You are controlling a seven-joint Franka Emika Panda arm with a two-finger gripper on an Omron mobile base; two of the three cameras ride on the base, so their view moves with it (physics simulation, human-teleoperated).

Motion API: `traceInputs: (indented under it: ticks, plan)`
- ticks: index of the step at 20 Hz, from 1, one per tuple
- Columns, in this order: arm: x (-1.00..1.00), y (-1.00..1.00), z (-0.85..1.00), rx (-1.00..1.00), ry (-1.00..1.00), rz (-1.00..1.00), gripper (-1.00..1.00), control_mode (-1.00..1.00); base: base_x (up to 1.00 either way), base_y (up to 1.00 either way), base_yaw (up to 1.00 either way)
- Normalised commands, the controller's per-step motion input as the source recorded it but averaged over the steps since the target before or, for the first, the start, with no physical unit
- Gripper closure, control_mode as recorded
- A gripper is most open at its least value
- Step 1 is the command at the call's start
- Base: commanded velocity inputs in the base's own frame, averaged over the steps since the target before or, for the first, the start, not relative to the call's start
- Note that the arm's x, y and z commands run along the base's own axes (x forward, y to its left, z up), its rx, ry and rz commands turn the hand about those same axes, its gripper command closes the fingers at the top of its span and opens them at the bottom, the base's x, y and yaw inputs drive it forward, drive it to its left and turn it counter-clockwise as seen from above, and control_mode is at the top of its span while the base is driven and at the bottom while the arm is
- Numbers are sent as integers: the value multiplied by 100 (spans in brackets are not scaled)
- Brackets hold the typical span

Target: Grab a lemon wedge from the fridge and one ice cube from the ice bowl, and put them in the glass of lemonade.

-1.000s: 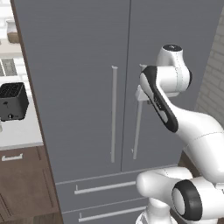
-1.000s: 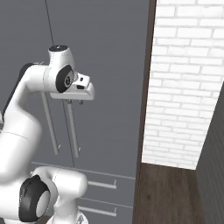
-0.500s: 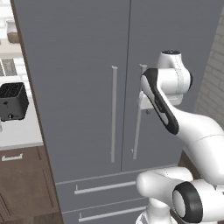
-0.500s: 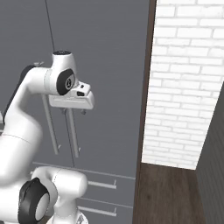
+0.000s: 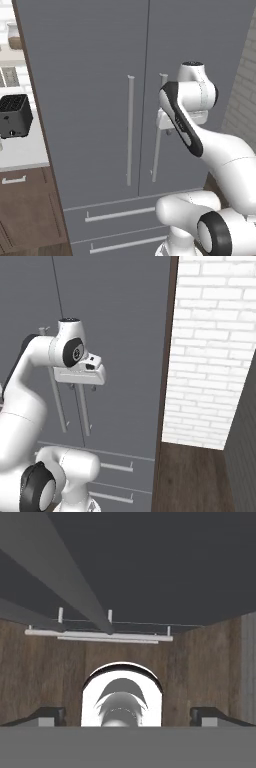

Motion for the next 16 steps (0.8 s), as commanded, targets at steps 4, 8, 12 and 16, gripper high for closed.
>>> traceInputs:
  ticks: [4,8,12,16]
  plan:
    - [0,0,-16,0,5,0,-100,-100,0,0,0]
    - [0,0,0,0,2,0,-100,-100,0,0,0]
    - [-3,0,0,0,0,0,-100,100,-15,32,0]
    - [0,0,0,0,0,0,-100,100,-12,100,0]
